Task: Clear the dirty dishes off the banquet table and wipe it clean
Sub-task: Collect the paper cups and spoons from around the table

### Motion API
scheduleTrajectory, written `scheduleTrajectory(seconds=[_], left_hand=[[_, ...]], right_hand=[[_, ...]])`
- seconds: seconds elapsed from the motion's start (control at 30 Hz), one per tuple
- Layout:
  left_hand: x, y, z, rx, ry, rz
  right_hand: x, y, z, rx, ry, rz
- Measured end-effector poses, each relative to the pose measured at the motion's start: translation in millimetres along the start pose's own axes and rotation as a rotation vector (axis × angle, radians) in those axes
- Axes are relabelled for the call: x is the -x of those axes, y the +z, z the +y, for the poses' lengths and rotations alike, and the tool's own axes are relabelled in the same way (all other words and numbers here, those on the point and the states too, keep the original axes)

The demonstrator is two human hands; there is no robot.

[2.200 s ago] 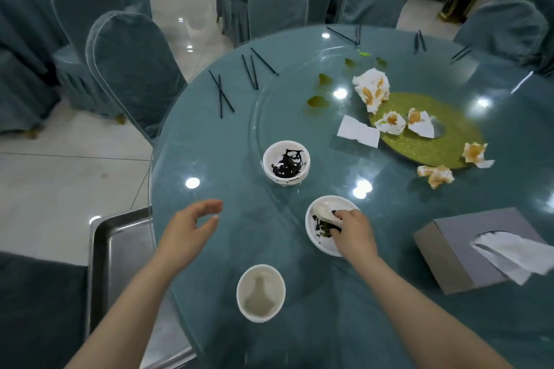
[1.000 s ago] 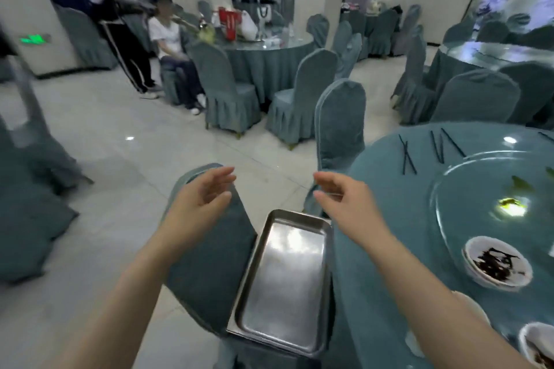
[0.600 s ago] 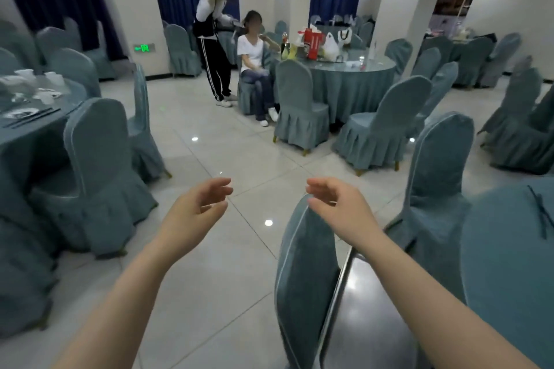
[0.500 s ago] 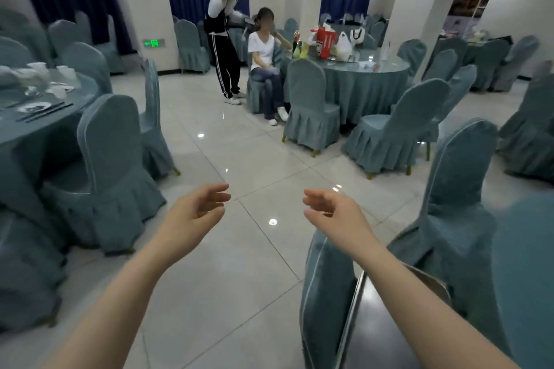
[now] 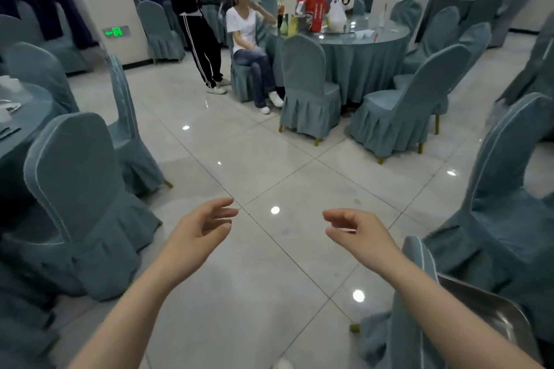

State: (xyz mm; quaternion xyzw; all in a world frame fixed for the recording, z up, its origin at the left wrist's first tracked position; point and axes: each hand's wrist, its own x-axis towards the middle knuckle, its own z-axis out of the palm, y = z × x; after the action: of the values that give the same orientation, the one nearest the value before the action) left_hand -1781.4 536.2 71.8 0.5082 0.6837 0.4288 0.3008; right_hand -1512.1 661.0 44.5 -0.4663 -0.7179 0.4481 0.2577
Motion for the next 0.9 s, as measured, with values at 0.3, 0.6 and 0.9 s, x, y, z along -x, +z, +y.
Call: scheduleTrajectory(seconds=[0.3,0.6,0.9], left_hand=[[-221.8,-15.6,-2.9,0.034,0.049,-0.013],[-438.1,42.9,-8.3,0.228,0.086,-0.275],[-618.6,187.0,85.9,0.251,0.282,-0.803]], right_hand=[[-192.1,-32.1,11.5,-0.137,0.057,0.103],[-324.2,-87.6,42.4,-0.102,0.159,0.307],[-364.6,-194.9,57.7,-0.116,0.275,0.729]])
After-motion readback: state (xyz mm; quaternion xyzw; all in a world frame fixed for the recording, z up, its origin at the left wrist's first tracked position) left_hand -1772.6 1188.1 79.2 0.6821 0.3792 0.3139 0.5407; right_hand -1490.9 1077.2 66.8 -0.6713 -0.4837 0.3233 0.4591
